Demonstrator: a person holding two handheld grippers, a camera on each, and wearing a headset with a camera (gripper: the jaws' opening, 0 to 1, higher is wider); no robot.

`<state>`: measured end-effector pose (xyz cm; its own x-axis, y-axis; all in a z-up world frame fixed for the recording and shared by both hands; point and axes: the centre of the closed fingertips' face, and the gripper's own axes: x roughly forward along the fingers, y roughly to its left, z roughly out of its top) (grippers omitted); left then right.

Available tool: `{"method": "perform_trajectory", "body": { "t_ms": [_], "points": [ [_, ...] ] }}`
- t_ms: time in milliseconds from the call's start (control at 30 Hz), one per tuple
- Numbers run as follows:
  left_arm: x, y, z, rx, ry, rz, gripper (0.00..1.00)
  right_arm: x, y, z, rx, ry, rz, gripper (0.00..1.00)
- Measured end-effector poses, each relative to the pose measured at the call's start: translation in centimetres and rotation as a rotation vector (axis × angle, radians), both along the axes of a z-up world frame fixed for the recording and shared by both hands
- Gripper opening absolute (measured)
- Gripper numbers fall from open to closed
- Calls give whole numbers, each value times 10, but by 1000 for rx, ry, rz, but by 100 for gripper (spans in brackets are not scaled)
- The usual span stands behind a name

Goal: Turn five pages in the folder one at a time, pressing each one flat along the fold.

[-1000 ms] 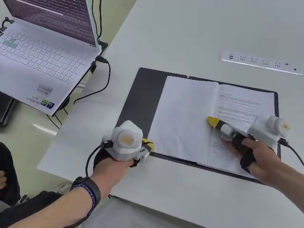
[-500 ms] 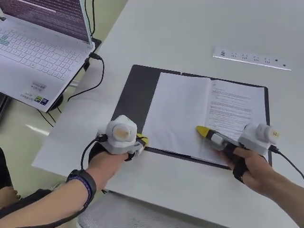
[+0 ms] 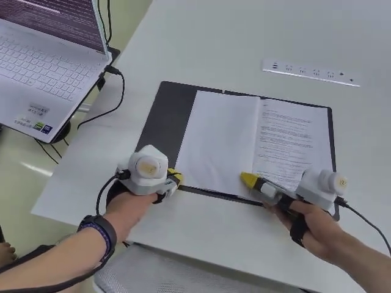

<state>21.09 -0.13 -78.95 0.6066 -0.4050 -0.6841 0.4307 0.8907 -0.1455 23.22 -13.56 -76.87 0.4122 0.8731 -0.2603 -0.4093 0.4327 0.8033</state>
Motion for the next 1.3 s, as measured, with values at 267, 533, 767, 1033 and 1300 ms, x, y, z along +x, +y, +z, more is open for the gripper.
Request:
{"method": "perform_trajectory", "body": {
  "t_ms": [267, 533, 767, 1033, 1300],
  "points": [
    [0, 0, 0, 0, -3, 1, 0, -16, -1, -4, -16, 1, 22, 0],
    [-1, 0, 0, -2, -6, 6, 0, -25, -3, -7, -37, 12, 11, 0],
    [-1, 0, 0, -1, -3, 8, 0, -45, 0, -10, -59, 36, 50, 0],
    [-1, 1, 0, -9, 21, 18, 0, -44, -8, 5, -47, 10, 15, 0],
    [-7, -11, 11, -43, 16, 37, 5, -42, -27, 10, -81, -9, -37, 0]
  ]
}}
